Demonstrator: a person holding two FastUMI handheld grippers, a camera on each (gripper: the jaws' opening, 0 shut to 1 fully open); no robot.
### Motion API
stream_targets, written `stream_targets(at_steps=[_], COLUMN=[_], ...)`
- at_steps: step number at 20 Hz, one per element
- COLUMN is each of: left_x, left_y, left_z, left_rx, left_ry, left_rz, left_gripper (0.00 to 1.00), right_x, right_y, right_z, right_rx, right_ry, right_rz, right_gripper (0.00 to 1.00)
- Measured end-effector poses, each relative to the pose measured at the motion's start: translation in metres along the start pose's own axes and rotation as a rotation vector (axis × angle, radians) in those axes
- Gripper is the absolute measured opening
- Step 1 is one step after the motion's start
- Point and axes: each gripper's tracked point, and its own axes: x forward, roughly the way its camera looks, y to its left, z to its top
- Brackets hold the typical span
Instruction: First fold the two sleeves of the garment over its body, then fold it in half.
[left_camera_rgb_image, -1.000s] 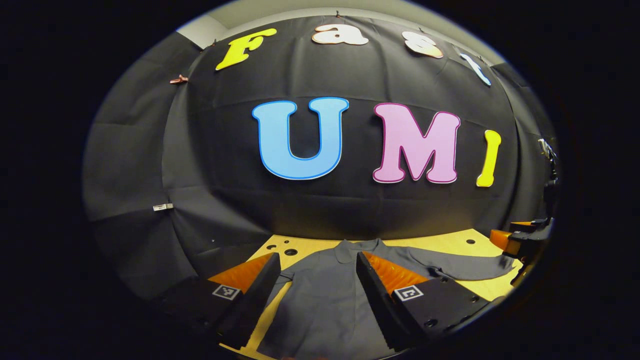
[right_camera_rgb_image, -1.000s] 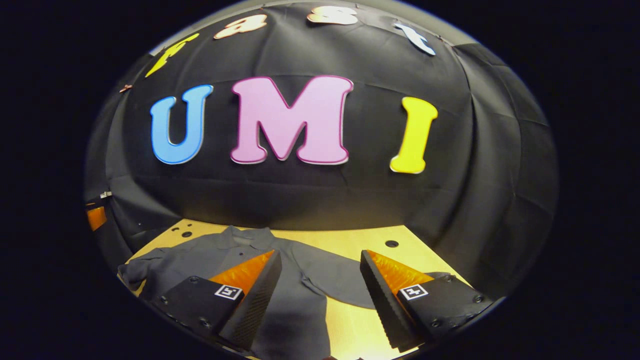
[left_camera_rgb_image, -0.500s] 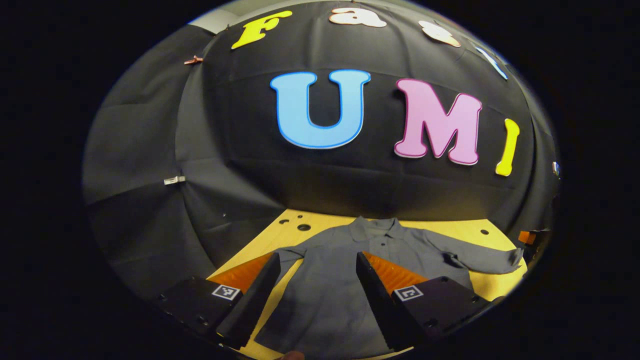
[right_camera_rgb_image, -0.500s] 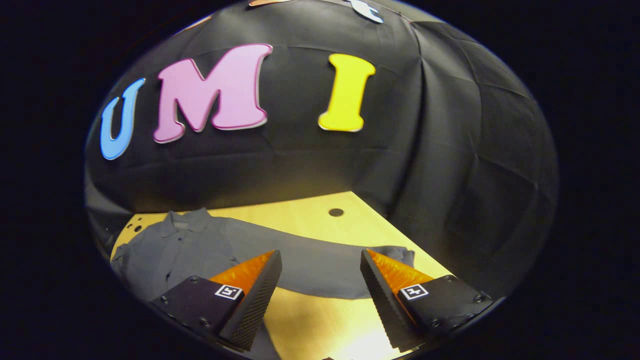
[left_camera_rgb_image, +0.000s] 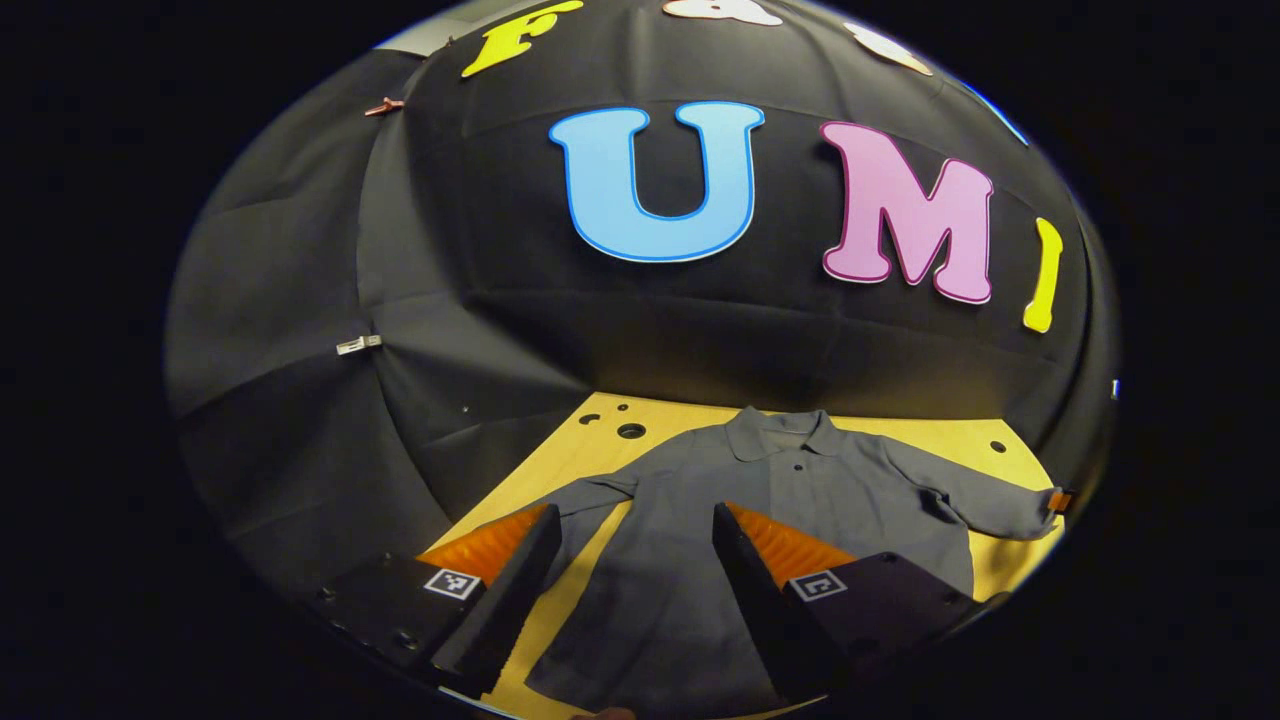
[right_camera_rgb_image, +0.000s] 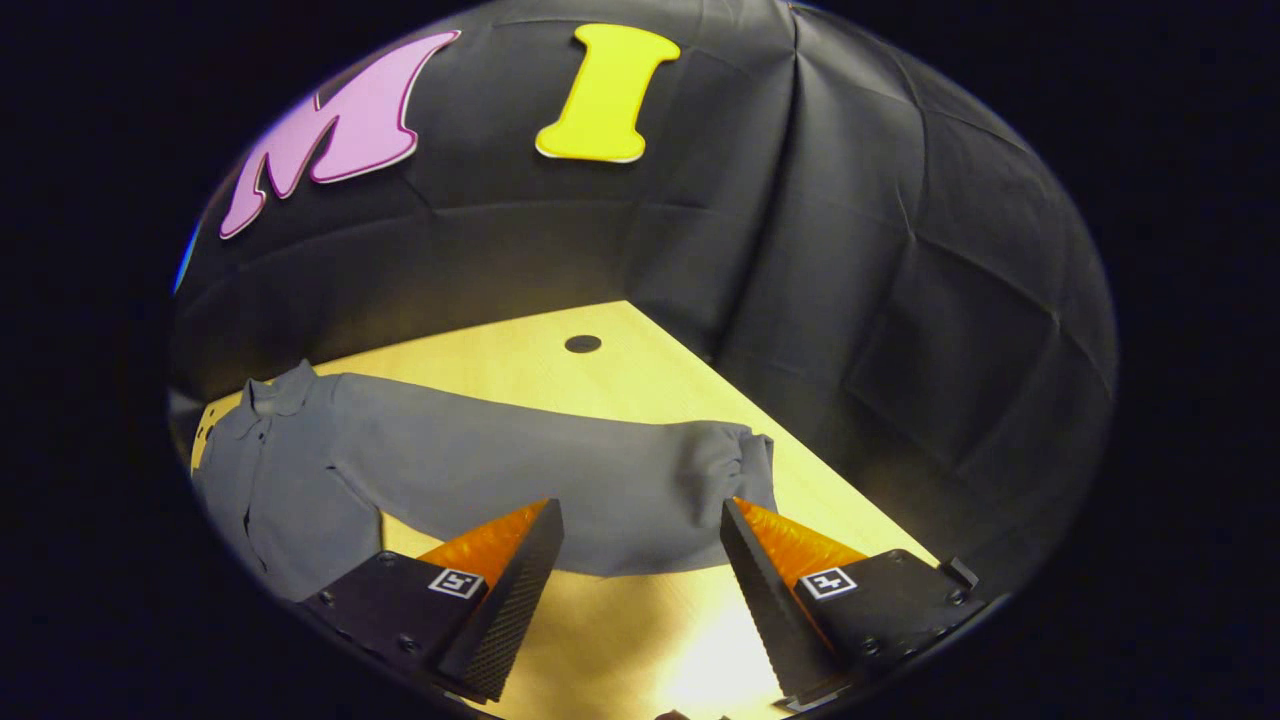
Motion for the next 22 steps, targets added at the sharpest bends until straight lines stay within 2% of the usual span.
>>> stream_targets(at_steps=[2, 6, 9, 12, 16, 22], left_x=[0.005, 0.014, 0.021, 0.025, 0.030, 0.036], left_y=[-0.005, -0.020, -0.023, -0.029, -0.047, -0.073], left_z=[0.000, -0.001, 0.004, 0.003, 0.001, 0.005], left_rx=[0.017, -0.032, -0.001, 0.015, 0.003, 0.052], left_ry=[0.012, 0.059, 0.053, 0.064, 0.073, 0.054], left_rz=[-0.001, -0.021, -0.020, -0.028, -0.078, -0.111], left_gripper=[0.96, 0.96, 0.95, 0.95, 0.95, 0.95], right_x=[0.019, 0.048, 0.066, 0.083, 0.107, 0.119], right_y=[-0.012, -0.040, -0.058, -0.061, -0.062, -0.065], right_z=[-0.002, -0.011, -0.010, -0.015, -0.022, -0.029], right_rx=[0.034, 0.071, 0.102, 0.092, 0.057, 0.161], right_ry=[0.033, 0.121, 0.151, 0.184, 0.231, 0.258], right_rz=[-0.023, -0.064, -0.098, -0.096, -0.095, -0.106], right_gripper=[0.98, 0.99, 0.98, 0.98, 0.98, 0.98])
